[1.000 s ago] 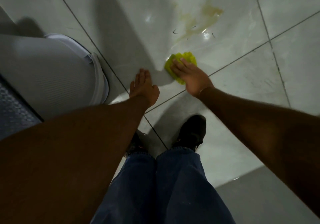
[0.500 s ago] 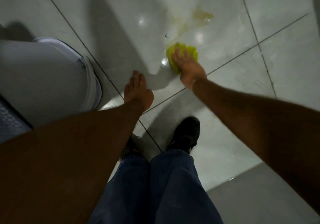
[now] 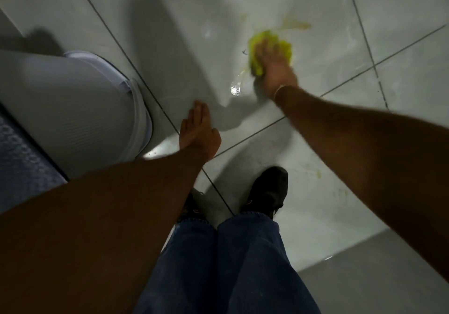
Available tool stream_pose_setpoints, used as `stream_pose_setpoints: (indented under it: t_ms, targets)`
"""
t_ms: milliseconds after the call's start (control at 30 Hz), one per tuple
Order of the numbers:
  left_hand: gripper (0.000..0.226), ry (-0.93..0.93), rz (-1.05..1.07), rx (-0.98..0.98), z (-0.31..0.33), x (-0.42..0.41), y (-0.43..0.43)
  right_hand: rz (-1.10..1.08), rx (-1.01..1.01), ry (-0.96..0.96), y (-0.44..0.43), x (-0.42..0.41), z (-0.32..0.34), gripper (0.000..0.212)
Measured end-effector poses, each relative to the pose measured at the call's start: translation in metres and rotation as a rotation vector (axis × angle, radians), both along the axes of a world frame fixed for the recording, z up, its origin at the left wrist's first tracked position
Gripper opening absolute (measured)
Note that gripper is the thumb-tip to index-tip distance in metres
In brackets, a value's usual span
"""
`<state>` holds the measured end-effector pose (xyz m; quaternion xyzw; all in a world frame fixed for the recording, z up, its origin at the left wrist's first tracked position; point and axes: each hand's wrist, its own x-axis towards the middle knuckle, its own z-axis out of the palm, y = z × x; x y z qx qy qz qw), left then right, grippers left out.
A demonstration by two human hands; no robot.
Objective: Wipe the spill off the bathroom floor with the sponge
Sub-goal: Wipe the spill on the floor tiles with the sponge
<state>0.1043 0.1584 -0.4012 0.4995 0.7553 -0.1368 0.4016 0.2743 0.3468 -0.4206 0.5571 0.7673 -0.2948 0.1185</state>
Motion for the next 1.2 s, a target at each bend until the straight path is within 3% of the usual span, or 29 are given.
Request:
stream_pose_setpoints:
  t_ms: [100,167,267,400,500,567,700,767,833,933,1067,1200]
  targets:
    - [0.08,0.013,0.008,-0.005,0.0,-0.006,0.005,0.531,0.001,0.108,-0.07,-0.024,-0.001,0.066]
    - [0.08,0.022,0.033,-0.005,0.002,-0.009,0.009,0.656,0.007,0.139,-0.099,-0.007,0.003,0.07]
    - [0.08,0.038,0.043,0.016,0.0,-0.01,0.01,0.423,0.102,0.156,-0.098,0.03,0.002,0.074]
    - [0.081,0.036,0.021,0.028,-0.006,-0.016,0.007,-0.134,0.048,-0.062,-0.028,0.043,-0.003,0.088]
    - [0.082,0.041,0.044,0.024,-0.007,-0.018,0.002,-0.291,0.009,-0.058,0.016,0.009,-0.008,0.096]
    - [0.083,0.046,0.036,0.037,-0.006,-0.017,0.001,-0.123,0.018,-0.005,0.013,-0.023,-0.008,0.092]
    - [0.084,0.04,0.037,0.057,0.0,-0.015,0.005,0.459,0.002,0.099,-0.04,-0.047,-0.006,0.071]
    - [0.084,0.044,0.072,0.07,0.001,-0.014,0.009,0.565,0.027,0.098,-0.039,-0.032,-0.006,0.064]
    - [0.085,0.053,0.097,0.074,0.0,-0.013,0.012,0.46,0.049,0.074,-0.015,-0.017,-0.008,0.069]
    - [0.085,0.048,0.075,0.086,-0.002,-0.011,0.013,0.125,0.084,-0.006,0.036,0.003,-0.01,0.079]
    - [0.085,0.043,0.058,0.095,-0.001,-0.012,0.01,-0.287,0.107,-0.157,0.09,0.04,-0.017,0.07]
    - [0.085,0.057,0.022,0.105,-0.001,-0.017,0.006,-0.453,0.052,-0.189,0.081,0.055,-0.018,0.083]
